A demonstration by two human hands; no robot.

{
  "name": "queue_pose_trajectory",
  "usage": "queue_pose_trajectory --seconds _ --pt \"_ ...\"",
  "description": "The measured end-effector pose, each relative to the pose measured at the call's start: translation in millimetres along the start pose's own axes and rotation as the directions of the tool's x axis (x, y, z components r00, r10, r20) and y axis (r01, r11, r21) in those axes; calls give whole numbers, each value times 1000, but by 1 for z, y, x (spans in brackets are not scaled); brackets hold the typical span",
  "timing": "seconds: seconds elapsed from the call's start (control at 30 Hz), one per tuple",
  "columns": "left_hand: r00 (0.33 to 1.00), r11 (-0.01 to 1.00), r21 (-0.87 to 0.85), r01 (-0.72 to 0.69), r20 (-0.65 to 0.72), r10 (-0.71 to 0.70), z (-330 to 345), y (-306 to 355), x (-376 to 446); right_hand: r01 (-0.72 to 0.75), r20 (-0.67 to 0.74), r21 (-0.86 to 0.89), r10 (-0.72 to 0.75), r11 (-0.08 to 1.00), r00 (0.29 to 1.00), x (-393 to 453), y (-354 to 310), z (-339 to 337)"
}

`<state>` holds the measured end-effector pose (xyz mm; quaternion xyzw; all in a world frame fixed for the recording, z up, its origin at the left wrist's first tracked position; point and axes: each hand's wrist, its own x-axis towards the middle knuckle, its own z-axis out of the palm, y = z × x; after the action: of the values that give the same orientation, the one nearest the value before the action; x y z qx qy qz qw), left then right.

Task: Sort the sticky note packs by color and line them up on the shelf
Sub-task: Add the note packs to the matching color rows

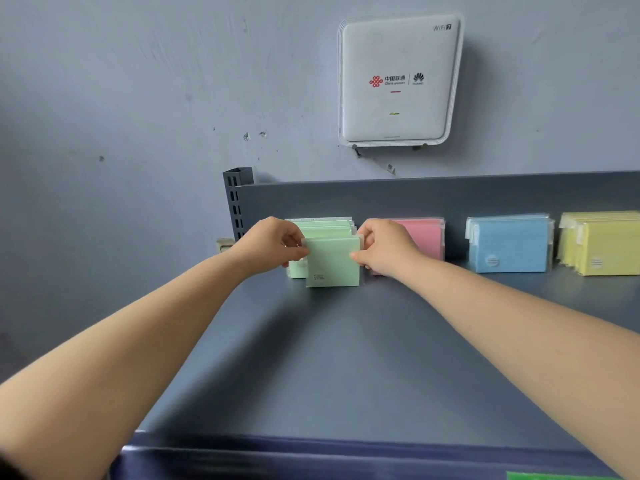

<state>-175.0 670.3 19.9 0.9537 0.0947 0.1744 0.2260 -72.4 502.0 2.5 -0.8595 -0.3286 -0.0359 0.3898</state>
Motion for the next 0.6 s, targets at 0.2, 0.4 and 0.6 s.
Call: queue_pose_trajectory --seconds 0.2,0.4,0.6 --pt "998 997 74 3 -63 1 1 -18 21 38 -55 -152 -47 988 997 16 -4 18" --pt "990 990 138 17 -141 3 -2 -23 26 81 -67 -349 -112 934 991 16 -8 23" --pt "974 910 409 -65 -171 146 -1 9 20 175 -13 -471 -206 865 979 -3 -12 -1"
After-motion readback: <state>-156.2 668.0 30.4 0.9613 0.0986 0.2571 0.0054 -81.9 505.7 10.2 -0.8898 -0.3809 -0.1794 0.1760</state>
